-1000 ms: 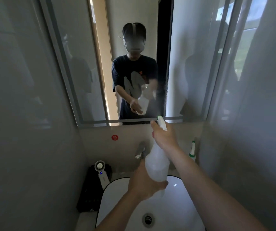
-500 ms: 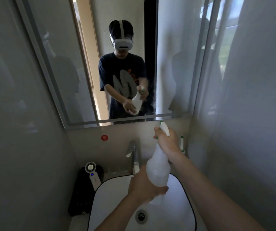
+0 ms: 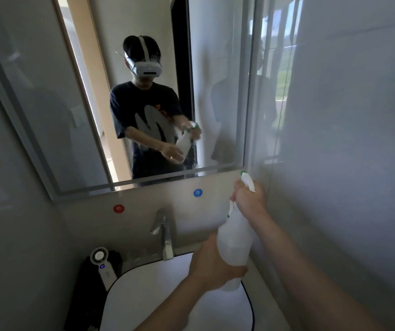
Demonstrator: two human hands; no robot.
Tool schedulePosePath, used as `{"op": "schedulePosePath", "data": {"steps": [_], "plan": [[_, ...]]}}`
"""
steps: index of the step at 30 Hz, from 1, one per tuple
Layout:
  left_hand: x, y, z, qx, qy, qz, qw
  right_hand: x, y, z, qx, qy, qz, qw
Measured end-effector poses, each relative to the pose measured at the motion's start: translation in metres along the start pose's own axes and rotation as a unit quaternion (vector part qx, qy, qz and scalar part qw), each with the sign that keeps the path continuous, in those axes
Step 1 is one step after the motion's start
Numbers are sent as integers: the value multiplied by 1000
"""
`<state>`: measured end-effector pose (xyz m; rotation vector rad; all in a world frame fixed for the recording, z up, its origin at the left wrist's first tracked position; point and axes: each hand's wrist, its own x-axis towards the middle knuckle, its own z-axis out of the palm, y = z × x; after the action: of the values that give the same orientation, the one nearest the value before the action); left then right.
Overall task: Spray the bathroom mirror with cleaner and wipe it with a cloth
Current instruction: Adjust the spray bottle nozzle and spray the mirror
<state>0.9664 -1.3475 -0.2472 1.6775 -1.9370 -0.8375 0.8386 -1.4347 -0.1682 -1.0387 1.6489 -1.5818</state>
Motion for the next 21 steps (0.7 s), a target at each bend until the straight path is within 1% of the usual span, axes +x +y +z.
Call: {"op": "schedulePosePath", "data": {"steps": [4, 10, 15, 18, 21], "plan": [[2, 10, 3, 0, 7, 6, 1000, 6, -4, -19, -7, -3, -6, 1000], [6, 27, 5, -19, 12, 18, 1000, 18, -17, -37, -41, -11, -37, 998], [12, 43, -2, -21, 24, 23, 999, 23, -40, -38, -2, -21, -42, 999], [17, 52, -11, -18, 35, 32, 999, 27, -57, -37, 16, -24, -64, 997], [24, 63, -23, 8, 56, 43, 997, 33, -71, -39, 14, -13, -92, 996]]}}
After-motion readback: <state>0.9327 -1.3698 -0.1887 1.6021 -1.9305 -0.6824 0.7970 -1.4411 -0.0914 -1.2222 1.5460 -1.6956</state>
